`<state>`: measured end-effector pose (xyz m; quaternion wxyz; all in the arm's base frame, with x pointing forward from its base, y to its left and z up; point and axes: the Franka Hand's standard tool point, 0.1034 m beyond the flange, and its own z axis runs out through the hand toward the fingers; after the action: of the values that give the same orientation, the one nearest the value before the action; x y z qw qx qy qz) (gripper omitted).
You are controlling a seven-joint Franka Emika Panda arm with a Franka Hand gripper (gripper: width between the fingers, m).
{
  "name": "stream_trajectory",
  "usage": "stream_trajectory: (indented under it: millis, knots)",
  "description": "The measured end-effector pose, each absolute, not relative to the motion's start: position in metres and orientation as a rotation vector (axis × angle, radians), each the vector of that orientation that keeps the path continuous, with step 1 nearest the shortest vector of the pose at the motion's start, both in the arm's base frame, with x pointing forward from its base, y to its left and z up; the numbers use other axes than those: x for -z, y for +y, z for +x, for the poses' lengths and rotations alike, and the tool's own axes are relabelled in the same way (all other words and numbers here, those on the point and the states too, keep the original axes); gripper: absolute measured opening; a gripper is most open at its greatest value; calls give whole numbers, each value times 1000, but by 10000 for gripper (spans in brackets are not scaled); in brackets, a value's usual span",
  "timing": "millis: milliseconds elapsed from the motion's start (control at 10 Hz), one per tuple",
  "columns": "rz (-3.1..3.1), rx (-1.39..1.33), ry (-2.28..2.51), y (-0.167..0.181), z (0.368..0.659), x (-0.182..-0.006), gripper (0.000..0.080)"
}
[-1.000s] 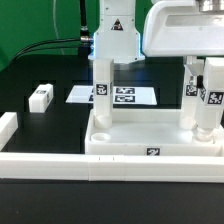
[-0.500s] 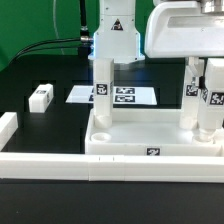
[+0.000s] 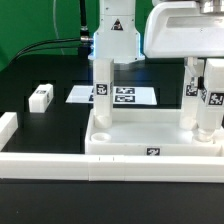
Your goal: Assemble desk
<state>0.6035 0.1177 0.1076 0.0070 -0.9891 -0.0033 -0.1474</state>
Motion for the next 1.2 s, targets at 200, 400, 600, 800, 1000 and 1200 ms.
stream_trajectory:
  millis: [200, 400, 600, 800, 1000, 1200]
  knots:
    - [-3096, 456, -11, 117, 603, -105, 287]
    - [-3101, 459, -37, 112, 605, -106, 287]
    - [-3101, 458, -36, 113, 604, -106, 287]
    - [-3101, 458, -36, 113, 604, -105, 287]
    - [-3101, 457, -37, 113, 604, -105, 287]
    - [-3097, 460, -22, 117, 601, -104, 287]
